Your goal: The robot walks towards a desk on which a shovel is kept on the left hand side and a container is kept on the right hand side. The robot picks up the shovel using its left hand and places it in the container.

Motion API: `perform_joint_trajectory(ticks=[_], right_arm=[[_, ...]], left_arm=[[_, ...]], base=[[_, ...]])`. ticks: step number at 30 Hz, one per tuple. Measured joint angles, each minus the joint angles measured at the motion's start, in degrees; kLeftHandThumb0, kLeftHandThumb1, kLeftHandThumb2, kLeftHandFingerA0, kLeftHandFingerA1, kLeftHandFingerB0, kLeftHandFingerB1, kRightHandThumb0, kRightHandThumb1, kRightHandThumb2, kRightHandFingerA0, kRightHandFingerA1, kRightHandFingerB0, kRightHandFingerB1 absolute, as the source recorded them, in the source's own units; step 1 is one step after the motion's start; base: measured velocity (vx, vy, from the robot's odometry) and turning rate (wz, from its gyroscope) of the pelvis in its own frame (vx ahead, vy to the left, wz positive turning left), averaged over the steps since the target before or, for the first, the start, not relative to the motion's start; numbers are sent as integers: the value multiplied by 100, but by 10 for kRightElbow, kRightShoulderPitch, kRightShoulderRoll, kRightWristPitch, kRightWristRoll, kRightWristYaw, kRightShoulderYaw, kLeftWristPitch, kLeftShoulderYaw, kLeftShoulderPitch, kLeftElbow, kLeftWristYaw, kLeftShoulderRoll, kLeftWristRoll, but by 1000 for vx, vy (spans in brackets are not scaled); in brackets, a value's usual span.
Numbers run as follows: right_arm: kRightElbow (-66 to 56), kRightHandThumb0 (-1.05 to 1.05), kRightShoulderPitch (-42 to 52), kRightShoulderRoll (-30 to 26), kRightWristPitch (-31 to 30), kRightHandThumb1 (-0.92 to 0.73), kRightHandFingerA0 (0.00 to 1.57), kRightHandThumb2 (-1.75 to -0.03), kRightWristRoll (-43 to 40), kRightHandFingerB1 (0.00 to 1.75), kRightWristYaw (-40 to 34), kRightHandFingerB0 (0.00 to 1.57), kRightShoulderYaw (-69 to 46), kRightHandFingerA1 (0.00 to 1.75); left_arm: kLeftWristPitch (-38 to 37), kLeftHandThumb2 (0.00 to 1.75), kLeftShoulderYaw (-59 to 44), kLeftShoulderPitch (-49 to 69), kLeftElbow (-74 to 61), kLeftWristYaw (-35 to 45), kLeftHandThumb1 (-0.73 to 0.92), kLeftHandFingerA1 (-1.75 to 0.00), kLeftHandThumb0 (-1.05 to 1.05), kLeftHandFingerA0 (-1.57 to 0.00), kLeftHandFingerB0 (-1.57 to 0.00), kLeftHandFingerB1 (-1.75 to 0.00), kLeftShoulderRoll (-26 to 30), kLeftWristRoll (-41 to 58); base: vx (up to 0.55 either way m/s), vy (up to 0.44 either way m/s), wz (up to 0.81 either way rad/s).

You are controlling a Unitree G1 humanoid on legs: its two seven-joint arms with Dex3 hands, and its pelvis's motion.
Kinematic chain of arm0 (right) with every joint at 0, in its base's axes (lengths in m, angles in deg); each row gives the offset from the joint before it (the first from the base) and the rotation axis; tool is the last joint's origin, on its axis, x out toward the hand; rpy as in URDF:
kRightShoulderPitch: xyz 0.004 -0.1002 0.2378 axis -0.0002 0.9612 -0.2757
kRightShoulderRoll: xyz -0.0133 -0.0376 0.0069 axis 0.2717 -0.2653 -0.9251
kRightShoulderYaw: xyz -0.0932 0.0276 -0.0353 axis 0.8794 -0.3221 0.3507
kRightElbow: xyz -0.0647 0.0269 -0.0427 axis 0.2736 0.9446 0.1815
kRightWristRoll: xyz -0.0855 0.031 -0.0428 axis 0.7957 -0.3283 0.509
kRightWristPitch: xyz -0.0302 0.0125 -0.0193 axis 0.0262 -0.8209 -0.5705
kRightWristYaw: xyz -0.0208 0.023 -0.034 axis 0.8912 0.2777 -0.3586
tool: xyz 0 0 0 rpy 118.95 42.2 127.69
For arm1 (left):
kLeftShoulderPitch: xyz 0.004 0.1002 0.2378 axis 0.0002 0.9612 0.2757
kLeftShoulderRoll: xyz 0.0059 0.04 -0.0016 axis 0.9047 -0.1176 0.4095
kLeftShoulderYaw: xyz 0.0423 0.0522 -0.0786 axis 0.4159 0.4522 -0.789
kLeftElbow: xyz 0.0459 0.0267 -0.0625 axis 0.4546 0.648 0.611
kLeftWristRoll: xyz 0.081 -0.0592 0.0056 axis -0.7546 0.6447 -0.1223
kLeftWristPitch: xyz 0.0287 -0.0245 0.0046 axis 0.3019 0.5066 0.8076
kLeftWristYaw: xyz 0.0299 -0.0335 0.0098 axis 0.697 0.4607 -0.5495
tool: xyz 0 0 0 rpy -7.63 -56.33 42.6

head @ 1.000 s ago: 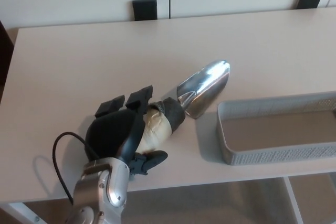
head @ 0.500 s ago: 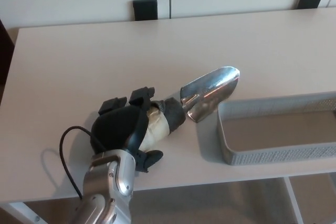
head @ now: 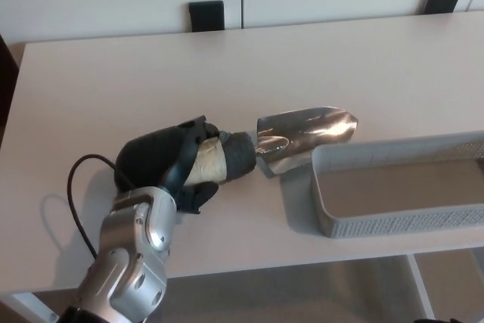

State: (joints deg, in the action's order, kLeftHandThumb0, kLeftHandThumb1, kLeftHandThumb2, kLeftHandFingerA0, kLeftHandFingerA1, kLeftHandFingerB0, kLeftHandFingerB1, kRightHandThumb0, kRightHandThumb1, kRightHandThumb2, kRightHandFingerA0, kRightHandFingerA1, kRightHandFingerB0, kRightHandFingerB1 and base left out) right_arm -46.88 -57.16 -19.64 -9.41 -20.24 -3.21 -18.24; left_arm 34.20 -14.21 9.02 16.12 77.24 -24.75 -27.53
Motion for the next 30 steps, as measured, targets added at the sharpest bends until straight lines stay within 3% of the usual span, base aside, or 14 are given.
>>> perform_joint_trajectory(ticks=[2, 4, 7, 9, 11, 12, 14, 18, 20, 21, 23, 26, 28, 30], right_arm=[[-4, -28, 0, 0, -1, -65, 44, -59, -2, 46, 0, 46, -1, 48], [-6, -28, 0, 1, -1, -65, 43, -59, -3, 46, 0, 46, -2, 47], [-6, -28, 1, 1, -1, -66, 44, -59, -4, 46, 0, 46, -2, 47], [-6, -28, 1, 1, -1, -66, 43, -59, -3, 45, 0, 46, -1, 47], [-9, -29, 1, 1, -2, -65, 44, -59, -3, 45, 0, 46, 0, 47], [-11, -28, 1, 1, -4, -65, 43, -59, -3, 45, 0, 46, 0, 46], [-13, -28, 0, 1, -5, -66, 43, -59, -2, 45, 0, 46, 0, 47], [-13, -28, 0, 0, -5, -66, 45, -59, -1, 46, 0, 47, 0, 48], [-13, -28, 1, 0, -5, -66, 45, -59, -1, 46, 0, 47, 0, 47], [-13, -27, 1, 0, -5, -66, 45, -59, -1, 46, 0, 47, 0, 47], [-13, -28, 0, -1, -5, -66, 45, -59, -1, 46, 0, 47, 0, 47], [-8, -28, -4, -1, -4, -65, 46, -59, -1, 47, 0, 49, 0, 48], [-6, -27, -6, -1, -4, -65, 46, -59, -1, 47, 0, 49, 0, 48], [-6, -27, -6, 0, -4, -65, 46, -59, -1, 47, 0, 49, 0, 49]], left_arm=[[-10, 64, -12, 3, -2, -6, 82, -92, -34, -78, -71, -59, -3, 9], [-19, 65, -23, 8, -4, -8, 81, -131, -37, -71, -69, -84, -3, 19], [-27, 67, -40, 15, -9, -8, 76, -141, -36, -73, -71, -88, -8, 37], [-29, 64, -51, 22, -17, -7, 79, -161, -32, -67, -58, -116, -13, 49], [-29, 61, -57, 28, -25, -5, 80, -166, -29, -62, -62, -102, -14, 58], [-29, 65, -62, 31, -28, -3, 76, -149, -26, -73, -72, -74, -14, 64], [-29, 64, -74, 32, -29, -1, 78, -129, -26, -87, -80, -76, -14, 74], [-29, 54, -100, 26, -22, 1, 85, -170, -20, -54, -59, -94, -5, 90], [-29, 71, -116, 17, -20, 3, 70, -141, -37, -71, -61, -69, 4, 99], [-29, 62, -124, 12, -20, 4, 80, -157, -26, -60, -66, -73, 7, 104], [-29, 66, -138, 3, -22, 6, 79, -145, -29, -67, -68, -60, 12, 113], [-23, 78, -144, -16, -34, 14, 68, -134, -37, -71, -64, -66, 13, 122], [-19, 63, -140, -26, -50, 19, 79, -165, -29, -69, -66, -118, 12, 126], [-19, 67, -134, -31, -67, 21, 82, -160, -42, -74, -70, -106, 8, 128]], base=[[0, 0, 0], [0, 0, 0], [0, 0, 0], [0, 0, 0], [0, 0, 0], [0, 0, 0], [0, 0, 0], [0, 0, 0], [0, 0, 0], [0, 0, 0], [0, 0, 0], [0, 0, 0], [0, 0, 0], [0, 0, 0]])
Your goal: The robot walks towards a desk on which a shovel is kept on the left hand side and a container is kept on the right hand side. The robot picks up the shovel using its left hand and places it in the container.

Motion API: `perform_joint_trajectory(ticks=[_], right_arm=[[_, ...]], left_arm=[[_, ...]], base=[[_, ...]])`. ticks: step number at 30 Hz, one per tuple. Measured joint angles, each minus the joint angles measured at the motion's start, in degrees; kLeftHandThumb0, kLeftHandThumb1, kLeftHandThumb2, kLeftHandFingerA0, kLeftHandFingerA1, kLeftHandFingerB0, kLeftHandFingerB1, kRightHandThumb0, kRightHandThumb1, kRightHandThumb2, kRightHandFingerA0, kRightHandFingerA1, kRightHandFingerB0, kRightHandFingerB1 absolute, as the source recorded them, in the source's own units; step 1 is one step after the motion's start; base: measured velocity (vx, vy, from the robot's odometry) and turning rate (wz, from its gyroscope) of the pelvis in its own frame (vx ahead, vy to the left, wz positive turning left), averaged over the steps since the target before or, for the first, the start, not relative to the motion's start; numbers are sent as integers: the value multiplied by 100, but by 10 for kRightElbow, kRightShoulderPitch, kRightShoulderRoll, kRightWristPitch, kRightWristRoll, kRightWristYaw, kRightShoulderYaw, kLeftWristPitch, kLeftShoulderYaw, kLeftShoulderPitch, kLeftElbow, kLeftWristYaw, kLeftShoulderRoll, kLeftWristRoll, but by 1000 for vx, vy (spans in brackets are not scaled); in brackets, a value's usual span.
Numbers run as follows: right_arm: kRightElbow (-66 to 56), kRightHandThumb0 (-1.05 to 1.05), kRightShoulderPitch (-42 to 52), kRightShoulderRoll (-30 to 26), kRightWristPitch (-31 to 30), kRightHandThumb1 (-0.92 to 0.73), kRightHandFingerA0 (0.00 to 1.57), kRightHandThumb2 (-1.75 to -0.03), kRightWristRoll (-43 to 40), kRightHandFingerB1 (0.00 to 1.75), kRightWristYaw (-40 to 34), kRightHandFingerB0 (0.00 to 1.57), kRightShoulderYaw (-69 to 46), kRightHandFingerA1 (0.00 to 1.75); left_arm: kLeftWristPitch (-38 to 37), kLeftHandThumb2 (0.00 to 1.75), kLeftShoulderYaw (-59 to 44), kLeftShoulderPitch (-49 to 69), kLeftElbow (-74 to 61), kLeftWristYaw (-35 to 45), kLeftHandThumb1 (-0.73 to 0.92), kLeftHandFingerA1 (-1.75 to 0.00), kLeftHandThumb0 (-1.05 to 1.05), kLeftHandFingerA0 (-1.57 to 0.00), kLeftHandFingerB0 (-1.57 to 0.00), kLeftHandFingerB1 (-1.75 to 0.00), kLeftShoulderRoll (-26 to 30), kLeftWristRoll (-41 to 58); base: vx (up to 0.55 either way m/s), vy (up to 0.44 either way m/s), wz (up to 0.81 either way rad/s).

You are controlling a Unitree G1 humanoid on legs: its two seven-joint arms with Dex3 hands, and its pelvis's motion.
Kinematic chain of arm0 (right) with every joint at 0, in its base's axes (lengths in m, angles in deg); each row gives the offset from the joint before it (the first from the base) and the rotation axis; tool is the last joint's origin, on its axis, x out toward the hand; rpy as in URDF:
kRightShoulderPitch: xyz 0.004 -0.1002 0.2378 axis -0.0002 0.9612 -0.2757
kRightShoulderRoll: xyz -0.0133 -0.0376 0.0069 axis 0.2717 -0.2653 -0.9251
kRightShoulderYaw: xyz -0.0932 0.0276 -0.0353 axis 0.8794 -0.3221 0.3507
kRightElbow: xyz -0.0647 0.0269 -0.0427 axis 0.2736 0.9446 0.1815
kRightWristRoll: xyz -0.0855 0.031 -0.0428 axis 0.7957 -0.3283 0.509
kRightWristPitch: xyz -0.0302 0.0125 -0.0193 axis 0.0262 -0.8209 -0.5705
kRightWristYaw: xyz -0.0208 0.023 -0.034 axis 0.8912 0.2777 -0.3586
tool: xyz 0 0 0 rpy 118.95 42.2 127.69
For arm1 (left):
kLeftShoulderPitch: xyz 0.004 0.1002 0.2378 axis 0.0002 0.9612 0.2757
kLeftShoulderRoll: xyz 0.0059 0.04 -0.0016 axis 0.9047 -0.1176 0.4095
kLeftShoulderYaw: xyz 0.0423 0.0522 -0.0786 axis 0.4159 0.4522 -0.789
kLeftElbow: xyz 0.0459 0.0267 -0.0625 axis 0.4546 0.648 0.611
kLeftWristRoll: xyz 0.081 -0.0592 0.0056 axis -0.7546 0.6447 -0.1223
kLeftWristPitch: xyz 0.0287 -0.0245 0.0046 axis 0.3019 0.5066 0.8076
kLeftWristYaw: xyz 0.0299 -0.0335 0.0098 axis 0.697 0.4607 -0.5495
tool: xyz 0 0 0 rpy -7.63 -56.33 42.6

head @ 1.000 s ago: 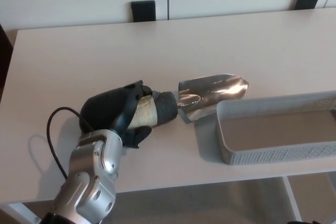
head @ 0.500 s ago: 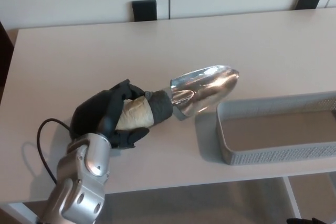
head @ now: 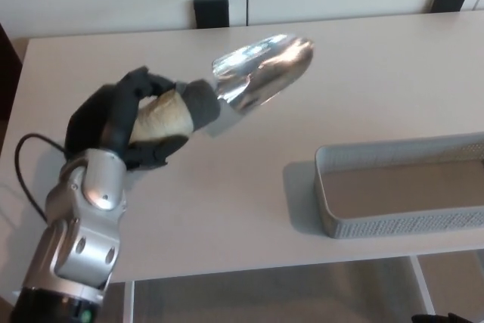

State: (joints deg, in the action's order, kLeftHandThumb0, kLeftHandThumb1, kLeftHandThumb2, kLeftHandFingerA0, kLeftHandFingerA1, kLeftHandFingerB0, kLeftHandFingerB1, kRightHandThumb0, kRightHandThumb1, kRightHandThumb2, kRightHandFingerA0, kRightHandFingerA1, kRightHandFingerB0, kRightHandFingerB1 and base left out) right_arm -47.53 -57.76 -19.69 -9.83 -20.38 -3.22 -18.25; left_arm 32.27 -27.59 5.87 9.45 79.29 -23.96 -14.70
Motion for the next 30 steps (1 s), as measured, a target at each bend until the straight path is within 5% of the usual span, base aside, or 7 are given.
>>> perform_joint_trajectory(ticks=[2, 4, 9, 17, 22, 25, 30], right_arm=[[0, -28, 0, 0, 0, -66, 46, -59, 0, 47, 0, 48, 0, 49], [-2, -28, 1, 0, 0, -66, 46, -59, 0, 46, 0, 48, 0, 48], [-7, -27, -1, 0, -2, -66, 44, -59, 1, 46, 0, 49, 0, 49], [-10, -28, -5, -2, -3, -66, 46, -59, 4, 46, 0, 49, 2, 46], [-16, -27, -7, -2, -6, -67, 46, -59, 7, 46, 0, 48, 3, 47], [-16, -26, -9, -3, -8, -66, 47, -59, 8, 47, 0, 48, 4, 48], [-13, -27, -12, -3, -8, -67, 48, -59, 7, 48, 0, 48, 4, 50]], left_arm=[[1, 103, 9, -4, -20, 2, 71, -119, -44, -87, -76, -93, -7, 2], [1, 64, 19, -8, -34, 5, 83, -92, -35, -86, -66, -52, -16, 5], [19, 66, 51, -23, -64, 17, 77, -153, -29, -70, -62, -105, -39, 6], [81, 69, 91, -59, -88, 54, 77, -161, -44, -77, -77, -104, -100, 21], [109, 63, 132, -82, -79, 57, 80, -102, -40, -80, -48, -43, -132, 19], [124, 67, 149, -82, -72, 57, 77, -158, -34, -73, -72, -99, -153, 19], [151, 64, 165, -91, -51, 53, 79, -79, -35, -81, -68, -54, -186, 19]], base=[[0, 0, 0], [0, 0, 0], [0, 0, 0], [0, 0, 0], [0, 0, 0], [0, 0, 0], [0, 0, 0]])
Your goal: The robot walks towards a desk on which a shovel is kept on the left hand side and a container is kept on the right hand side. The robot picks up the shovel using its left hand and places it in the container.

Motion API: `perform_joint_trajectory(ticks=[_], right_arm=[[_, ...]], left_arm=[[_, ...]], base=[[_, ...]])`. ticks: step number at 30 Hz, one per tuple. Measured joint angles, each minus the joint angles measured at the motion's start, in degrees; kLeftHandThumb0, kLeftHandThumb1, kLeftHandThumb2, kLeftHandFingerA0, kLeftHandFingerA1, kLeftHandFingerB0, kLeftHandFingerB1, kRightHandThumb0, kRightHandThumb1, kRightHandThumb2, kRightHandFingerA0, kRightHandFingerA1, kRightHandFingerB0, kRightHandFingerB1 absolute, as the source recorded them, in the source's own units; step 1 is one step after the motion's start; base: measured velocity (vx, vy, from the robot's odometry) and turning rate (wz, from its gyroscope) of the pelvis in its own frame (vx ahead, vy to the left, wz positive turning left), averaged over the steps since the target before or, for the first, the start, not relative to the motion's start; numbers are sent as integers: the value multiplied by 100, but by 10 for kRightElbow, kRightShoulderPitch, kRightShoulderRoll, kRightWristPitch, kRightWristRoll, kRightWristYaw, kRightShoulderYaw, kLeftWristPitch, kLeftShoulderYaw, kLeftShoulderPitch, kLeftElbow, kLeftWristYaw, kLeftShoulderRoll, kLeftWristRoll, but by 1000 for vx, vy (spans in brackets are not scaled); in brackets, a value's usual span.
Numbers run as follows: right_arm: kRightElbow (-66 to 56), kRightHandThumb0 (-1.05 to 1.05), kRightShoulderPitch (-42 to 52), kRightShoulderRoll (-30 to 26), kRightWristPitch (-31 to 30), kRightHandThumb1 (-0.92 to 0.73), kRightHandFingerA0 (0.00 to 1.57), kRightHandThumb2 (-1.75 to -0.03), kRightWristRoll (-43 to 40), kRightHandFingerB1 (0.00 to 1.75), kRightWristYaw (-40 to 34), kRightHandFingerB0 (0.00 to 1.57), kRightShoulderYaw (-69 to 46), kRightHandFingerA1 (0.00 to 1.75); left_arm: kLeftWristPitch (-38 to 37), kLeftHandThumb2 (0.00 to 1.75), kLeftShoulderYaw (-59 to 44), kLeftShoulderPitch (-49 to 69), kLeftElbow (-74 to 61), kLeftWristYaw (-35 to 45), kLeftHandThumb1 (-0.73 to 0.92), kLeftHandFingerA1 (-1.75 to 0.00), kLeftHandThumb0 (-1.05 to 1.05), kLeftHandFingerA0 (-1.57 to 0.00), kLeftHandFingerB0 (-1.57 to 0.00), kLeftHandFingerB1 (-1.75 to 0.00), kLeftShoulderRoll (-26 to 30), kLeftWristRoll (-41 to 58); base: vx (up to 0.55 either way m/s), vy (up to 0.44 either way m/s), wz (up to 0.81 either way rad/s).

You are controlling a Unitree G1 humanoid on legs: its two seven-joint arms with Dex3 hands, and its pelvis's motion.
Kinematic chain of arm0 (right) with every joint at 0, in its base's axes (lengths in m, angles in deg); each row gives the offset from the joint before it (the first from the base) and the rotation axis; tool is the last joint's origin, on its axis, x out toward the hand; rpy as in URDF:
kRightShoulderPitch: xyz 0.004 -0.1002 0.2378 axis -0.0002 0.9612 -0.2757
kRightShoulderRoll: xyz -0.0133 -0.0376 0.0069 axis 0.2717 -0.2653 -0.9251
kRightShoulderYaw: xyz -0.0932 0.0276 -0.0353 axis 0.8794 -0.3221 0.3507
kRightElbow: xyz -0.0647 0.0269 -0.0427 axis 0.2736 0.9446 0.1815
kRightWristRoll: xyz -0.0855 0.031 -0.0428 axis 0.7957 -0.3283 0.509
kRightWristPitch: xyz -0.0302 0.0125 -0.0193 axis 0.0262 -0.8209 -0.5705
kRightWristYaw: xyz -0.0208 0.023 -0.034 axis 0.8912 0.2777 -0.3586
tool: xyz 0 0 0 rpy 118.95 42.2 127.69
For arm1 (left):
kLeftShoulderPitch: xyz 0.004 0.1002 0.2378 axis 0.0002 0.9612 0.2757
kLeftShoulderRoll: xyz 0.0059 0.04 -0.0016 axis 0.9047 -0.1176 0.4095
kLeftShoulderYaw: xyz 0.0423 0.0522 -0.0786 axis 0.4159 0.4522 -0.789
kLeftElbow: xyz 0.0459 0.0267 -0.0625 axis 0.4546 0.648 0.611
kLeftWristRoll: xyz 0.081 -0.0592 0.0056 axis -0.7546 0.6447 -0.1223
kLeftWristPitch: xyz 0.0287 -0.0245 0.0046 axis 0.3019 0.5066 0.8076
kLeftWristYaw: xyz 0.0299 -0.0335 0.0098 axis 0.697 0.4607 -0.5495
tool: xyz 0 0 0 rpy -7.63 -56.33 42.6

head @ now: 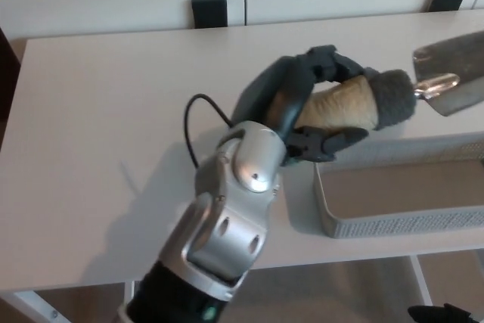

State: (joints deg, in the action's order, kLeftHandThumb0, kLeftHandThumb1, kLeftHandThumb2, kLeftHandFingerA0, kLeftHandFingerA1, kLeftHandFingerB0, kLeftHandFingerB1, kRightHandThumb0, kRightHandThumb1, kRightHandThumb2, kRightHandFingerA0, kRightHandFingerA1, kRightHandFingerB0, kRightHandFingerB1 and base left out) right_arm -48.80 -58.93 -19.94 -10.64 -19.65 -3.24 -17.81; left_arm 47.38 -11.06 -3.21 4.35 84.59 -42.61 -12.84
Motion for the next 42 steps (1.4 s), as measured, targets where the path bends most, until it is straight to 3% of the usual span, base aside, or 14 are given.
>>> perform_joint_trajectory(ticks=[7, 11, 13, 22, 26, 27, 28, 29, 30, 34, 35, 36, 37, 42], right_arm=[[2, -26, -2, 0, 1, -65, 49, -59, -1, 50, 1, 51, 0, 52], [2, -29, -3, -1, 3, -66, 47, -59, 0, 50, 1, 51, 2, 50], [2, -30, -4, -1, 4, -66, 48, -59, 0, 48, 1, 50, 4, 50], [-1, -29, -5, -3, 3, -66, 48, -59, 2, 49, 1, 50, 8, 53], [-1, -29, -6, -3, 3, -66, 48, -59, 3, 49, 1, 50, 10, 51], [-1, -28, -6, -3, 3, -67, 47, -59, 3, 48, 1, 50, 10, 50], [-1, -29, -7, -3, 3, -67, 48, -59, 3, 48, 1, 50, 10, 50], [-2, -29, -7, -4, 3, -67, 48, -59, 3, 48, 1, 50, 10, 50], [-2, -28, -7, -4, 3, -67, 48, -59, 3, 48, 1, 50, 10, 49], [-2, -29, -9, -4, 3, -67, 49, -59, 5, 47, 1, 50, 11, 49], [-2, -29, -9, -5, 2, -66, 49, -59, 6, 48, 1, 50, 12, 50], [-2, -29, -9, -6, 2, -66, 49, -59, 7, 47, 1, 50, 12, 50], [-2, -29, -10, -6, 2, -67, 48, -59, 7, 47, 1, 50, 12, 49], [-6, -28, -12, -6, -4, -67, 47, -59, 11, 47, 1, 49, 12, 49]], left_arm=[[8, 63, 26, -8, 59, -22, 80, -100, -34, -81, -53, -48, -29, -2], [12, 64, 31, -6, 75, -31, 82, -61, -35, -70, -50, -47, -30, 0], [14, 64, 33, -5, 76, -33, 82, -102, -34, -75, -48, -45, -30, 0], [18, 63, 45, -1, 76, -37, 84, -56, -36, -71, -49, -44, -33, 1], [18, 65, 49, 1, 76, -36, 85, -64, -38, -75, -54, -48, -30, 1], [19, 107, 52, 3, 72, -36, 67, -91, -36, -78, -59, -69, -27, 1], [19, 64, 54, 4, 69, -36, 84, -115, -38, -78, -70, -62, -23, 1], [19, 64, 56, 6, 65, -35, 84, -115, -38, -78, -70, -62, -17, 1], [19, 68, 58, 6, 62, -35, 81, -159, -37, -72, -62, -106, -13, 1], [20, 69, 62, 11, 45, -31, 78, -162, -39, -76, -59, -134, 4, 1], [20, 64, 63, 13, 37, -28, 80, -147, -38, -85, -62, -120, 11, 1], [20, 101, 65, 13, 31, -26, 65, -117, -41, -94, -74, -96, 16, 1], [21, 67, 66, 13, 27, -25, 78, -151, -38, -83, -67, -116, 21, 0], [23, 68, 75, 13, 10, -16, 77, -155, -38, -81, -66, -125, 46, -1]], base=[[0, 0, 0], [0, 0, 0], [0, 0, 0], [0, 0, 0], [0, 0, 0], [0, 0, 0], [0, 0, 0], [0, 0, 0], [0, 0, 0], [0, 0, 0], [0, 0, 0], [0, 0, 0], [0, 0, 0], [0, 0, 0]])
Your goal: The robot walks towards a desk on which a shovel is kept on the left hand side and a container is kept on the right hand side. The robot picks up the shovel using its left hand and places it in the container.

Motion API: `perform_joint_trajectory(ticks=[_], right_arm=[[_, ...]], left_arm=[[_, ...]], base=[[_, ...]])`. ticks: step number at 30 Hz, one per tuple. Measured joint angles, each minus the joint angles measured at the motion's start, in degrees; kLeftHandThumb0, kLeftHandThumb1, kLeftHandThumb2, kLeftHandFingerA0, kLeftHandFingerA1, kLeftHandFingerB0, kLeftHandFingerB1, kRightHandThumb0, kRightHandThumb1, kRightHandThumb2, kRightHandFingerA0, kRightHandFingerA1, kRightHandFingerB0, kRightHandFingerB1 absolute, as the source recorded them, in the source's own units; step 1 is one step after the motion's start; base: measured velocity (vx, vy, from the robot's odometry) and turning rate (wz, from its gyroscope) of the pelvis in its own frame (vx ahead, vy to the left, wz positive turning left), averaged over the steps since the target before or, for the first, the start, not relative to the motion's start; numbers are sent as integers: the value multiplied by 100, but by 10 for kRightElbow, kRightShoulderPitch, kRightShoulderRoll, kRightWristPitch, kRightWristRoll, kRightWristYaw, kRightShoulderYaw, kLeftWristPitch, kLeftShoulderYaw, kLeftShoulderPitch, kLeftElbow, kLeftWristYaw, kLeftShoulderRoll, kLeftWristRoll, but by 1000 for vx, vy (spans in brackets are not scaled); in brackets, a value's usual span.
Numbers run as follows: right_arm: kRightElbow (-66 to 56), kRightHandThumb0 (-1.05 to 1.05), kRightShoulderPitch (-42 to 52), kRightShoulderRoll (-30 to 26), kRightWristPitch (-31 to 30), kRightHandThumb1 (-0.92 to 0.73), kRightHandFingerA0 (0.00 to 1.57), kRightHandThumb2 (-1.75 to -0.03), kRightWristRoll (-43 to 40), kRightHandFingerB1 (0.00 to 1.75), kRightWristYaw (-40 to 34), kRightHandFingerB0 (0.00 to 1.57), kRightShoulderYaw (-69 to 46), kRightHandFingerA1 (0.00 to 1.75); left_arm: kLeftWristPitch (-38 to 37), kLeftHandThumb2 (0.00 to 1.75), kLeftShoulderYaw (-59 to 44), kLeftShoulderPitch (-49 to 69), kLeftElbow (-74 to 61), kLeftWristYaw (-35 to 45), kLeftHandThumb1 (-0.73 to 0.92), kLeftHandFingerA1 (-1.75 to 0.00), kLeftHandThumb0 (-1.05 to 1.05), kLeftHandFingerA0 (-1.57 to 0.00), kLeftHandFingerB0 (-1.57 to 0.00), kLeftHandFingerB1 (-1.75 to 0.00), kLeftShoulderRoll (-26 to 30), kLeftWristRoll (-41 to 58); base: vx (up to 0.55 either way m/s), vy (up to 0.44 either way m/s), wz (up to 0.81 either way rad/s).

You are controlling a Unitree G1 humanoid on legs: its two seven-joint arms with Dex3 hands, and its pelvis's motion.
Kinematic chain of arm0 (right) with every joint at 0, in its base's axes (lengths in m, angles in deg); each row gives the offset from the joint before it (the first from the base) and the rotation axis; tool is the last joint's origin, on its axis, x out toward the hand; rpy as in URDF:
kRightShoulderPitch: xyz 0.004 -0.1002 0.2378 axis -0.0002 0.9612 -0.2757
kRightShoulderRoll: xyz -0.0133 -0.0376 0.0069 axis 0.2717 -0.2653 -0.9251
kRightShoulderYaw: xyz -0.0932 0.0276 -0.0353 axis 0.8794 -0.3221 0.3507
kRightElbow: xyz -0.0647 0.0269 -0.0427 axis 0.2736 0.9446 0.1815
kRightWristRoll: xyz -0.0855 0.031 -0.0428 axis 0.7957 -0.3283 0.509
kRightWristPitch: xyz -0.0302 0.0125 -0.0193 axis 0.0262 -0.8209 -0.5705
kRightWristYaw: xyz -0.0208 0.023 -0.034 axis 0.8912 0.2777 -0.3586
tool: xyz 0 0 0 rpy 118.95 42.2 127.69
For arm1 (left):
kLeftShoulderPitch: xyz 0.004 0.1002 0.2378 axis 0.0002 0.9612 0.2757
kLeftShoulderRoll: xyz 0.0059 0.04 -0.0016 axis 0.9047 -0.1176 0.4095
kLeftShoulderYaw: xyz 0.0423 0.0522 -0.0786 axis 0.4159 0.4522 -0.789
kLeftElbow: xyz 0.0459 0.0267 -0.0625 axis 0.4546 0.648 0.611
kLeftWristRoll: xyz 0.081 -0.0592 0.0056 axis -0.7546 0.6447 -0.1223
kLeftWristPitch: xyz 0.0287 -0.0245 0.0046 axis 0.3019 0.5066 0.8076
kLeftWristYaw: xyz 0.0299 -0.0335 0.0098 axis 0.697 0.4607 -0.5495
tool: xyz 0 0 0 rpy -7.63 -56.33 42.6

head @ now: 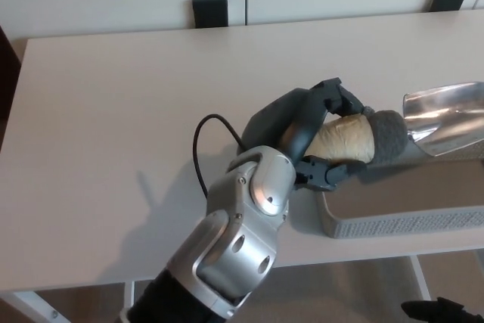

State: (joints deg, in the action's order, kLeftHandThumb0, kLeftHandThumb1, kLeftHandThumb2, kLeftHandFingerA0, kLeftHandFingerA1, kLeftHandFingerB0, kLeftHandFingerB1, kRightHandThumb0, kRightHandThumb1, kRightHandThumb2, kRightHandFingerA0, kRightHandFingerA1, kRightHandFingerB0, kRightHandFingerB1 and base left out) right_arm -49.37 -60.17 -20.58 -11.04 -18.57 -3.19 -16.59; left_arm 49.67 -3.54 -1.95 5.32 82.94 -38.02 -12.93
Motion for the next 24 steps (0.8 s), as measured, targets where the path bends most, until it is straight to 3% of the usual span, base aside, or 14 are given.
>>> perform_joint_trajectory(ticks=[2, 5, 9, 10, 11, 13, 14, 15, 16, 17, 18, 20, 23, 24], right_arm=[[-2, -28, -1, 0, -2, -67, 47, -59, 0, 47, 0, 49, 0, 49], [-5, -29, -2, 0, -5, -67, 48, -59, 0, 47, 0, 49, 0, 48], [-14, -29, -5, 0, -13, -66, 47, -59, 1, 46, -1, 50, 0, 48], [-16, -28, -5, 0, -14, -66, 48, -59, 1, 47, -2, 50, 0, 50], [-17, -29, -5, 0, -16, -66, 48, -59, 2, 46, -2, 50, 0, 50], [-18, -28, -6, 0, -18, -66, 48, -59, 2, 46, -3, 49, 1, 50], [-18, -28, -6, 0, -19, -66, 48, -59, 2, 46, -4, 49, 1, 50], [-18, -29, -7, 0, -20, -66, 47, -59, 2, 46, -4, 49, 2, 48], [-18, -29, -8, 0, -21, -66, 47, -59, 3, 46, -5, 50, 2, 49], [-18, -29, -8, 0, -21, -66, 47, -59, 3, 46, -5, 49, 2, 49], [-18, -30, -9, 0, -22, -66, 47, -59, 3, 46, -5, 50, 2, 49], [-16, -29, -10, 0, -22, -66, 47, -59, 3, 46, -6, 49, 3, 49], [-15, -28, -10, 0, -22, -66, 48, -59, 3, 46, -6, 49, 3, 50], [-15, -29, -10, 0, -22, -67, 48, -59, 3, 46, -6, 49, 3, 49]], left_arm=[[0, 68, 2, 0, -3, 2, 77, -153, -38, -80, -66, -119, 7, 0], [0, 69, 4, 0, -7, 3, 79, -160, -39, -77, -63, -124, 10, 0], [0, 68, 7, -1, -8, 9, 79, -152, -39, -77, -68, -99, 19, 0], [0, 68, 7, -2, -8, 9, 79, -152, -39, -77, -69, -103, 21, 0], [0, 64, 9, -3, -8, 11, 82, -157, -40, -77, -65, -118, 23, -1], [0, 69, 12, -4, -8, 13, 80, -154, -40, -78, -70, -100, 26, -2], [0, 69, 14, -4, -8, 14, 80, -154, -40, -78, -70, -100, 27, -3], [0, 66, 16, -5, -8, 16, 82, -128, -40, -79, -71, -80, 28, -4], [0, 68, 18, -7, -8, 17, 80, -137, -41, -79, -69, -92, 30, -6], [0, 107, 21, -8, -8, 18, 64, -104, -33, -88, -72, -83, 31, -7], [1, 65, 26, -11, -8, 20, 83, -117, -40, -79, -69, -79, 34, -10], [1, 65, 38, -15, -8, 24, 84, -74, -39, -76, -61, -54, 40, -14], [1, 65, 54, -16, -10, 30, 84, -63, -40, -74, -55, -47, 52, -20], [1, 105, 56, -16, -11, 31, 67, -90, -39, -78, -53, -64, 55, -21]], base=[[0, 0, 0], [0, 0, 0], [0, 0, 0], [0, 0, 0], [0, 0, 0], [0, 0, 0], [0, 0, 0], [0, 0, 0], [0, 0, 0], [0, 0, 0], [0, 0, 0], [0, 0, 0], [0, 0, 0], [0, 0, 0]])
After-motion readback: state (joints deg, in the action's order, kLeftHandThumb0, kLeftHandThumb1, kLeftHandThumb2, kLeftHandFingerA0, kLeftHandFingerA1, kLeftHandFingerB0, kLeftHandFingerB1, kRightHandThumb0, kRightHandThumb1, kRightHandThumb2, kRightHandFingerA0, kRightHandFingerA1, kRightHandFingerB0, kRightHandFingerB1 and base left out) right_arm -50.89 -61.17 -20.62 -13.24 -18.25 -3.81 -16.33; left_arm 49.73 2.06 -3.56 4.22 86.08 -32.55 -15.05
